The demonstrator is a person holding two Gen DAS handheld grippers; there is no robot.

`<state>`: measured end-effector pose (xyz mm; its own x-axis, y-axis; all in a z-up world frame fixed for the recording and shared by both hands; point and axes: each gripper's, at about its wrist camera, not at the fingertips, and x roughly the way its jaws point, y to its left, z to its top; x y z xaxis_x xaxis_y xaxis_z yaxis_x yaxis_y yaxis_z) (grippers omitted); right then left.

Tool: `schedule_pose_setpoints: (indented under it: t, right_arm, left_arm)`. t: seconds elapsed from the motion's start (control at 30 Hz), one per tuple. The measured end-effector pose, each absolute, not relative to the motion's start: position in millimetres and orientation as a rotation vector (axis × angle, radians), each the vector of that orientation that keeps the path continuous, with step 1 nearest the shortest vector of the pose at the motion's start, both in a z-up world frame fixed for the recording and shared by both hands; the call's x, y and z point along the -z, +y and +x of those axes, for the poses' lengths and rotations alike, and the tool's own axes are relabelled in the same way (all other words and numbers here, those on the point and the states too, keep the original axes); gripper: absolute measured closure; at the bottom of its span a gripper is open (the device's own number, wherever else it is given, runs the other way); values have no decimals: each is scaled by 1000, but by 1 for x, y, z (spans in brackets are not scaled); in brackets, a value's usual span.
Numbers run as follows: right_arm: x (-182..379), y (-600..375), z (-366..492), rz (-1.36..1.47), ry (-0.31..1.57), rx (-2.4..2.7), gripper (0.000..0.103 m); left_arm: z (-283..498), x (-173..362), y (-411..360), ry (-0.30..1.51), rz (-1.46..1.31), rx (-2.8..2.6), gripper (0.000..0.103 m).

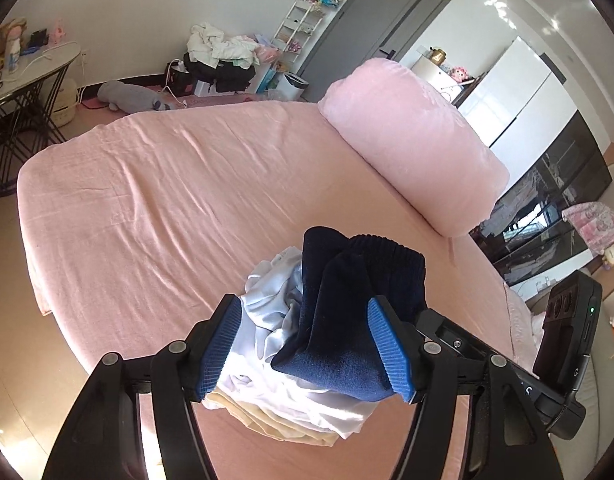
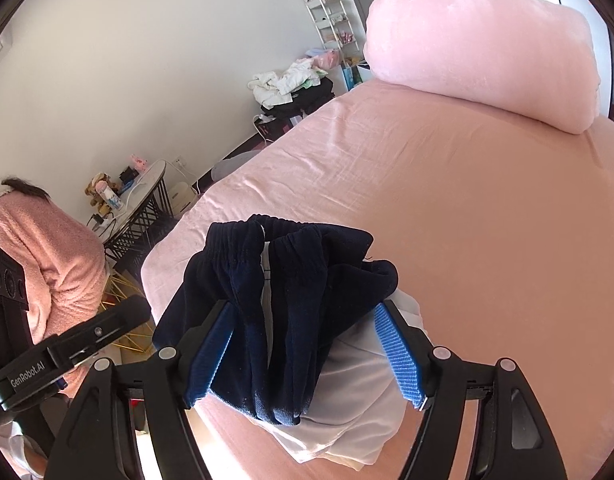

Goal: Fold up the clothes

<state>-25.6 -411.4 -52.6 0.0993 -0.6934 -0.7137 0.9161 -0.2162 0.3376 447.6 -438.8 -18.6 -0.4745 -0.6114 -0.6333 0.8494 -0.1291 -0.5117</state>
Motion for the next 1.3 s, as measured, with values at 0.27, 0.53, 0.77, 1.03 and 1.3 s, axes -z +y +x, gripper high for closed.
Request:
schedule_pose_setpoints:
  t: [0.27, 0.53, 0.77, 1.03, 1.3]
  right_arm:
    - [44, -387, -31, 963, 273, 1522, 30]
    - [46, -345, -37, 946, 339, 1540, 30]
    - [48, -308, -30, 919, 384, 1546, 30]
    - [41, -280, -3, 799, 475, 1596, 30]
    - [39, -277, 30, 703, 599, 1590, 30]
  left_arm:
    - [445, 13, -417, 922, 387, 1803, 38]
    - [429, 25, -390, 803, 490, 1818, 38]
    - [417, 32, -368, 843, 506, 1860, 38]
    - [418, 35, -331, 730, 522, 1845, 38]
    - [425, 58, -310, 710, 577, 1797, 38]
